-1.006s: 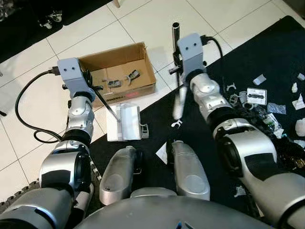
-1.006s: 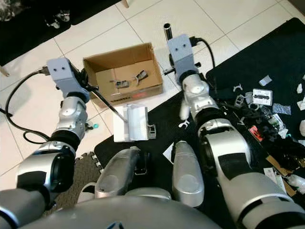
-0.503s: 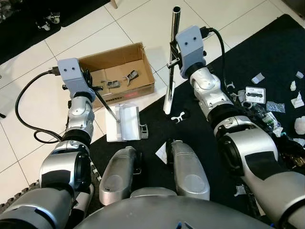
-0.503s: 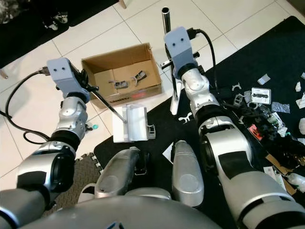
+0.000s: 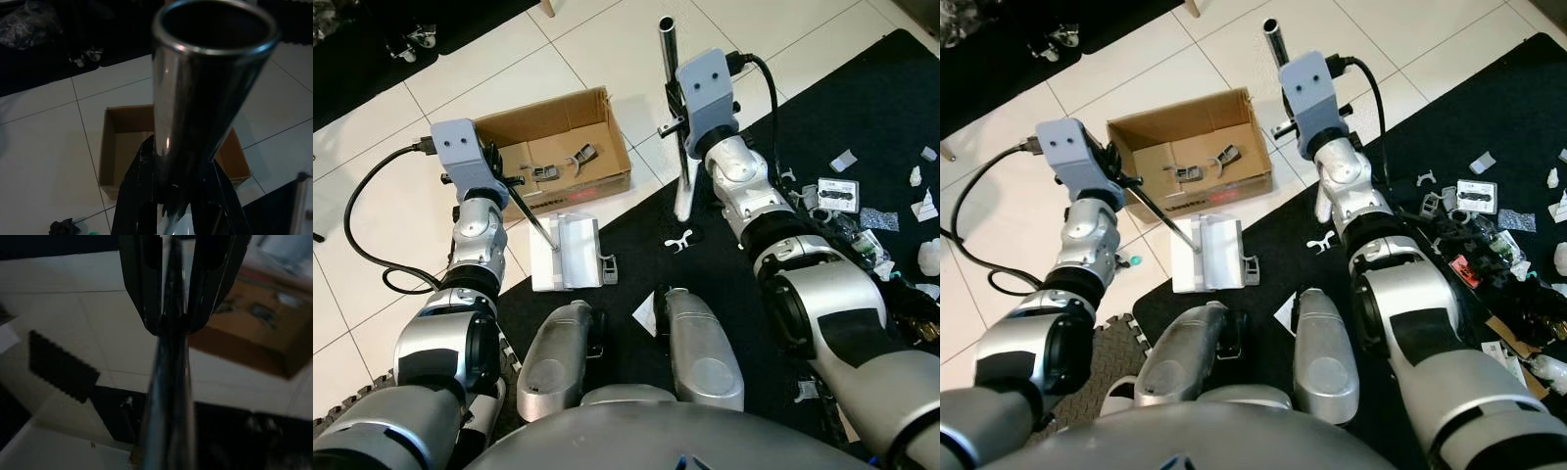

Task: Sweep floor

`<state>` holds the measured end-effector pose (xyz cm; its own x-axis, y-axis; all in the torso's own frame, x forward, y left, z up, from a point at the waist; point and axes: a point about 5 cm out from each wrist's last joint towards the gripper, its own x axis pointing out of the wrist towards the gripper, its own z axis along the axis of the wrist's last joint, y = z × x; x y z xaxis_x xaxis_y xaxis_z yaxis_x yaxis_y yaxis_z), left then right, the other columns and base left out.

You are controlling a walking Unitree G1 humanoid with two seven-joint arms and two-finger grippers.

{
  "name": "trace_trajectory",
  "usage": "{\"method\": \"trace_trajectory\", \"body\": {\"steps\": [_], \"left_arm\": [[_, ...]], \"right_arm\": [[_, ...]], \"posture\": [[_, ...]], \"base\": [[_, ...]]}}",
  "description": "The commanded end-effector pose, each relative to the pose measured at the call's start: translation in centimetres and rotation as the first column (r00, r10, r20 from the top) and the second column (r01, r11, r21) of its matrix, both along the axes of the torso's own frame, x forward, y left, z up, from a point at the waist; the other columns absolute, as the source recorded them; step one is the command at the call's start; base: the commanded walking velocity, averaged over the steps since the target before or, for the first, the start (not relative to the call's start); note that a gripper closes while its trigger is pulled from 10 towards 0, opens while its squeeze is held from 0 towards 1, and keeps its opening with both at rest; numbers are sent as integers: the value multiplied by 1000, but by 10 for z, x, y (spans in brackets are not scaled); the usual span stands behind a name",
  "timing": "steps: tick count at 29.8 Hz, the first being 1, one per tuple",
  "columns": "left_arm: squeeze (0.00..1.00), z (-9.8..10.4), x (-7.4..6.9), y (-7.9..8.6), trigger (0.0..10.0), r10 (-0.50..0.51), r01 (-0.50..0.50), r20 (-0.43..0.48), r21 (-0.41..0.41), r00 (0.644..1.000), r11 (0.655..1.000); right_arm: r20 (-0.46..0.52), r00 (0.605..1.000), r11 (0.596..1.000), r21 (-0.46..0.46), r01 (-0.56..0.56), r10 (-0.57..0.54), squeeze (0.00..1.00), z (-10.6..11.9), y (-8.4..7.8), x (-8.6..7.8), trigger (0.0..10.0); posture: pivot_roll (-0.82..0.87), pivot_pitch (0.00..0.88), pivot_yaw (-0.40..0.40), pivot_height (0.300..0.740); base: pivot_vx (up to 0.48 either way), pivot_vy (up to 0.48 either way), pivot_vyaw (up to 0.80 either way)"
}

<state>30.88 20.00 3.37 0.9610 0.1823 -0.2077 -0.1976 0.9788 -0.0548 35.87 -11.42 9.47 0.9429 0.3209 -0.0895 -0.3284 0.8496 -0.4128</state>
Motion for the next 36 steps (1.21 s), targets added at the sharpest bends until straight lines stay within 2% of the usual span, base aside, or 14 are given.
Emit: {"method": "trace_trajectory", "body": {"steps": [1,6,7,8,9,10,11,14,21,28,32,36], "left_arm": [[0,-9,-6,-1,10000,4,-4,-40,-10,999,1000],[0,-9,-6,-1,10000,4,-4,-40,-10,999,1000],[0,-9,-6,-2,10000,4,-5,-40,-10,999,1000],[0,-9,-6,-2,10000,4,-5,-40,-10,999,1000],[0,-9,-6,-1,10000,5,-5,-41,-10,999,1000],[0,-9,-6,-1,10000,5,-5,-42,-10,999,1000],[0,-9,-6,-1,10000,5,-5,-42,-10,999,1000],[0,-9,-6,-1,10000,6,-6,-41,-10,999,1000],[0,-10,-7,-1,10000,7,-8,-42,-10,999,1000],[0,-9,-6,-1,10000,6,-6,-42,-10,999,1000],[0,-9,-6,-1,10000,3,-4,-41,-9,999,1000],[0,-9,-6,-1,10000,2,-3,-42,-8,999,1000]], "right_arm": [[23,1000,998,-63,-5,7,0,0,0,0,10000],[16,1000,998,-69,-6,7,0,-2,0,-1,10000],[-1,1000,1000,-31,-3,3,0,-3,0,-2,10000],[-1,1000,1000,-31,-3,3,0,-3,0,-2,10000],[-18,1000,1000,16,5,-5,0,-4,1,-2,10000],[-55,998,993,113,37,-31,0,-6,0,-2,10000],[-55,998,993,113,37,-31,0,-6,0,-2,10000],[-99,992,977,192,92,-74,0,-8,-5,-2,10000],[-158,978,944,279,175,-134,0,-12,-14,-1,10000],[-172,971,925,315,213,-166,0,-13,-19,-1,10000],[-147,967,923,298,244,-209,0,-11,-23,-1,10000],[-151,954,899,323,294,-258,0,-12,-27,-1,10000]], "posture": [[23,125,53,740],[24,125,53,740],[25,126,52,740],[25,126,52,740],[25,126,52,740],[25,126,52,740],[25,126,52,740],[26,127,51,740],[27,126,50,740],[26,123,51,740],[26,123,51,740],[28,120,52,740]], "base": [[0,0,0],[0,0,0],[0,0,0],[0,0,0],[0,0,0],[0,0,0],[0,0,0],[0,0,0],[0,0,0],[0,0,0],[0,0,0],[0,0,0]]}}
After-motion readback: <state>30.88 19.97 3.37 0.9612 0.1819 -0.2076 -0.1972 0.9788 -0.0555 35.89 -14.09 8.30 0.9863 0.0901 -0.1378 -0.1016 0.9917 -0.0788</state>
